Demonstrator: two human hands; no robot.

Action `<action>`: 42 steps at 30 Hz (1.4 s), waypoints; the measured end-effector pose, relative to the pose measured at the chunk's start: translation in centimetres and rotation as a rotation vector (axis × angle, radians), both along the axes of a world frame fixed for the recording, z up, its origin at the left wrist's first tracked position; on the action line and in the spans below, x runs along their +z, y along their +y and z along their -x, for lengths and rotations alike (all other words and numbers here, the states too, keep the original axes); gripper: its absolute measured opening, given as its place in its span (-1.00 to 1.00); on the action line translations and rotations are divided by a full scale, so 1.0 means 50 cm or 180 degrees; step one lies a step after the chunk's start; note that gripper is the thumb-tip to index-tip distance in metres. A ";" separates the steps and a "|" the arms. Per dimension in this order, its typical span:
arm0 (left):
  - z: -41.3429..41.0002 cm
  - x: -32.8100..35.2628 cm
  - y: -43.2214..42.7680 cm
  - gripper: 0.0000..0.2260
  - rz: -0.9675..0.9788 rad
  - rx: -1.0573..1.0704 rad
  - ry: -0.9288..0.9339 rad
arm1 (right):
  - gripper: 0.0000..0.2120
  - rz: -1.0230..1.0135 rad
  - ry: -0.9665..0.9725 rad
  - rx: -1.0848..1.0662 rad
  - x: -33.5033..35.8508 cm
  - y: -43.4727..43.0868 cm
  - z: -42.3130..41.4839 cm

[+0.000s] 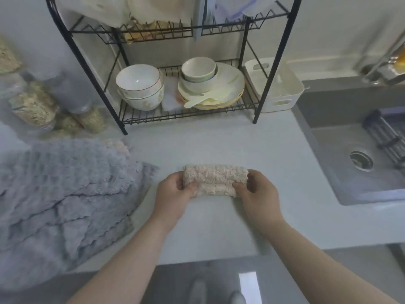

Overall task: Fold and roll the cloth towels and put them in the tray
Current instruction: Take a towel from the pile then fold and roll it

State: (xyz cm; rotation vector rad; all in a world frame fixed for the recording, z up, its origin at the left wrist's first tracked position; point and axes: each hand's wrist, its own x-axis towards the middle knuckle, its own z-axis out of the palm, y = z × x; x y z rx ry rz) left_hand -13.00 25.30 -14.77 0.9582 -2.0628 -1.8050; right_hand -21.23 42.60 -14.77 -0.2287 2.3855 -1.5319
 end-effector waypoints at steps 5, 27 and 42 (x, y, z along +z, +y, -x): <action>0.007 0.046 -0.001 -0.94 -0.0630 0.0012 -0.0400 | -0.90 -0.0085 -0.0511 -0.0190 0.048 -0.017 -0.005; 0.257 0.528 0.601 -0.54 -0.1610 -0.3482 0.0866 | -0.67 0.1466 0.0232 -0.1740 0.535 0.688 -0.105; 0.361 0.560 1.374 -0.73 -0.1528 -0.4826 0.0474 | -0.59 0.1410 0.0590 -0.2810 0.568 1.366 -0.159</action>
